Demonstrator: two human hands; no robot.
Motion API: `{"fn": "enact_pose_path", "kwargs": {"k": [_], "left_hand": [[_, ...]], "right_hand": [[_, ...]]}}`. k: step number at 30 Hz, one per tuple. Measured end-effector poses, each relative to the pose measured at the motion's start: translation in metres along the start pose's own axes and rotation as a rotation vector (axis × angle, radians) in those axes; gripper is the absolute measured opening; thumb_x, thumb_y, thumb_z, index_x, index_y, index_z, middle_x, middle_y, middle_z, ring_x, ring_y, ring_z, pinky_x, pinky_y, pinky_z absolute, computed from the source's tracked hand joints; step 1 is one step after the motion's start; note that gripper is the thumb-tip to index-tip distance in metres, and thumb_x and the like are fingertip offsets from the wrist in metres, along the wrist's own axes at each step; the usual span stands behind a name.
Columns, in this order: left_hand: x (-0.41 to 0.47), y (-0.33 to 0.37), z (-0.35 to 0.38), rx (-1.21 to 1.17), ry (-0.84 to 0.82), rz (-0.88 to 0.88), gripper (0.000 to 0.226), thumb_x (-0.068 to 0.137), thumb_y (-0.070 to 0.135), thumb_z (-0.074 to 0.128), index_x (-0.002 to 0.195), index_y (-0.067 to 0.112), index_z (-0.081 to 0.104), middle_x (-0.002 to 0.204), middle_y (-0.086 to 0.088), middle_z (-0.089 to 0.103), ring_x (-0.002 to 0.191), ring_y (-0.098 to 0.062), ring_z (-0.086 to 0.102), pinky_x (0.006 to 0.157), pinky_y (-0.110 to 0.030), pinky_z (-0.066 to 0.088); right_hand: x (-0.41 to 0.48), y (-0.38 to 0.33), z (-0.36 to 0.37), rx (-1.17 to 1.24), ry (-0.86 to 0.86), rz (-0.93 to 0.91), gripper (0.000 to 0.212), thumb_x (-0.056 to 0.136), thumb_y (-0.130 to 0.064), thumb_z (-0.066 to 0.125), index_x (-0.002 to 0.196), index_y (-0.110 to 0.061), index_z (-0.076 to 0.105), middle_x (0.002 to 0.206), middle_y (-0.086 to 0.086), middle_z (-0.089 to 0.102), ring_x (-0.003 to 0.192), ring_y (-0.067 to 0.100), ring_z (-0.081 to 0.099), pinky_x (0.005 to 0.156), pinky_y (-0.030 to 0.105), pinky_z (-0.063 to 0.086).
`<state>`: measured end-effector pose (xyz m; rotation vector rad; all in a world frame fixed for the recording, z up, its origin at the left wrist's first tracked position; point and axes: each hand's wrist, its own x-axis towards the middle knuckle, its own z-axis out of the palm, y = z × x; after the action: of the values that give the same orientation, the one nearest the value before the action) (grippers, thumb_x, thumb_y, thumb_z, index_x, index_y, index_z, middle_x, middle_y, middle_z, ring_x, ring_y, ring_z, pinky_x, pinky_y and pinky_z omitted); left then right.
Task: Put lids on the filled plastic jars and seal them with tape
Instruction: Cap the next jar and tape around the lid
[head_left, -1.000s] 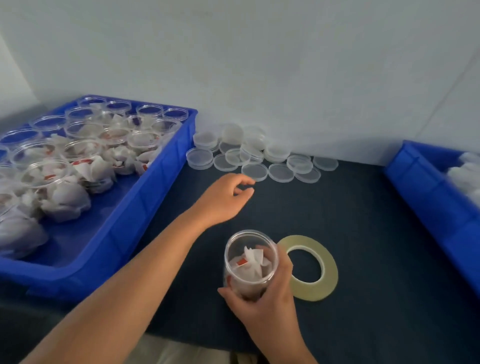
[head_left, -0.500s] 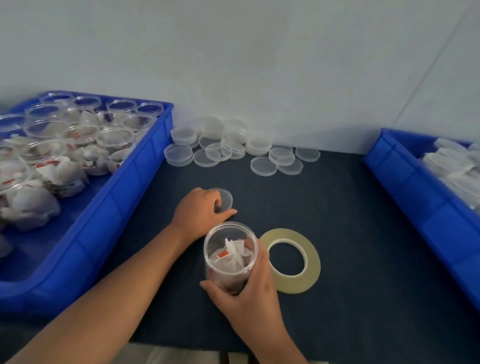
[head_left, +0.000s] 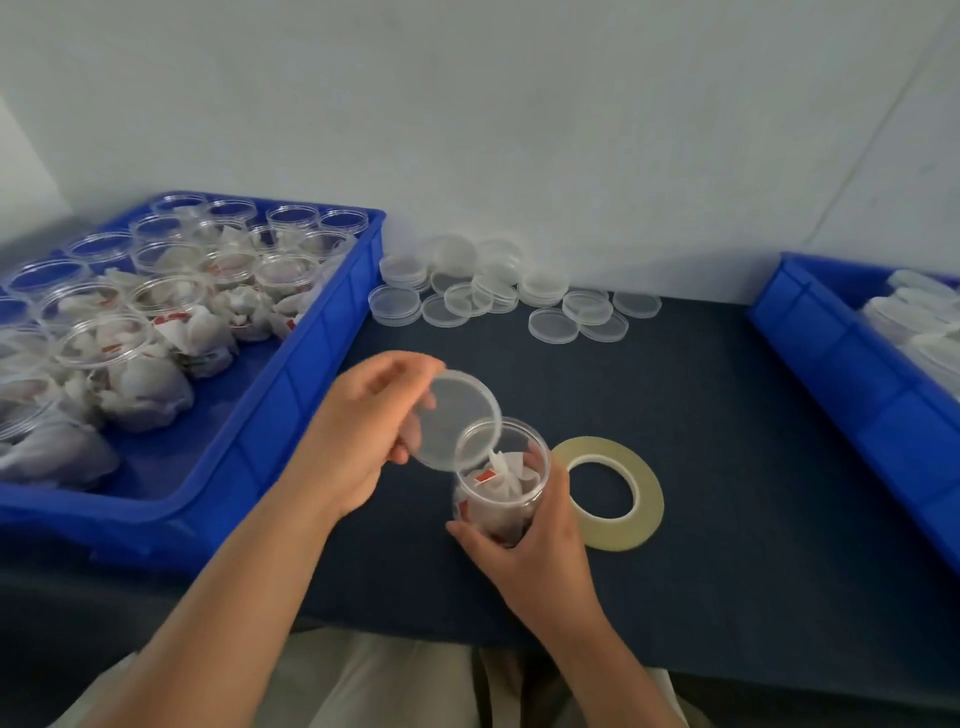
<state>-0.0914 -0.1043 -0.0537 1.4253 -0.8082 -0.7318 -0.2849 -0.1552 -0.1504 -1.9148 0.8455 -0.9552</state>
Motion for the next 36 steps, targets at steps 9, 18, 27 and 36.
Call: {"fn": "enact_pose_path", "kwargs": {"k": [9, 18, 27, 36], "left_hand": [[-0.002, 0.01, 0.033, 0.849, -0.247, 0.226, 0.045, 0.105, 0.025, 0.057, 0.141, 0.053, 0.055, 0.142, 0.03, 0.056, 0.123, 0.014, 0.05, 0.097, -0.011, 0.041], [-0.032, 0.023, 0.073, 1.362, -0.484, 0.207, 0.088, 0.084, 0.09, 0.037, 0.154, 0.037, 0.03, 0.149, 0.007, 0.031, 0.137, -0.017, 0.035, 0.099, -0.039, 0.047], [-0.047, 0.0, 0.086, 1.608, -0.216, 0.415, 0.084, 0.084, 0.091, 0.037, 0.134, 0.024, 0.042, 0.128, -0.005, 0.048, 0.116, -0.027, 0.049, 0.087, -0.045, 0.05], [-0.024, -0.012, 0.028, 0.756, -0.607, 0.749, 0.027, 0.095, 0.058, 0.067, 0.106, 0.036, 0.078, 0.124, 0.022, 0.07, 0.127, 0.0, 0.06, 0.108, -0.031, 0.046]], "right_hand": [[0.001, 0.001, 0.0, 0.034, 0.003, 0.0, 0.093, 0.071, -0.051, 0.094, 0.142, -0.051, 0.035, 0.133, -0.027, 0.055, 0.127, 0.001, 0.056, 0.094, 0.012, 0.05], [0.006, 0.003, 0.005, -0.031, -0.006, -0.091, 0.064, 0.083, -0.046, 0.082, 0.136, -0.04, 0.047, 0.122, -0.029, 0.056, 0.111, 0.0, 0.063, 0.081, 0.01, 0.051], [-0.003, 0.021, 0.011, -0.268, -0.271, -0.034, 0.027, 0.103, -0.043, 0.056, 0.126, -0.031, 0.047, 0.106, -0.024, 0.048, 0.114, -0.021, 0.046, 0.087, -0.002, 0.03], [0.003, 0.005, -0.01, 0.259, -0.298, -0.065, 0.063, 0.08, -0.021, 0.092, 0.134, -0.024, 0.06, 0.124, -0.002, 0.071, 0.117, 0.023, 0.07, 0.092, 0.043, 0.061]]}}
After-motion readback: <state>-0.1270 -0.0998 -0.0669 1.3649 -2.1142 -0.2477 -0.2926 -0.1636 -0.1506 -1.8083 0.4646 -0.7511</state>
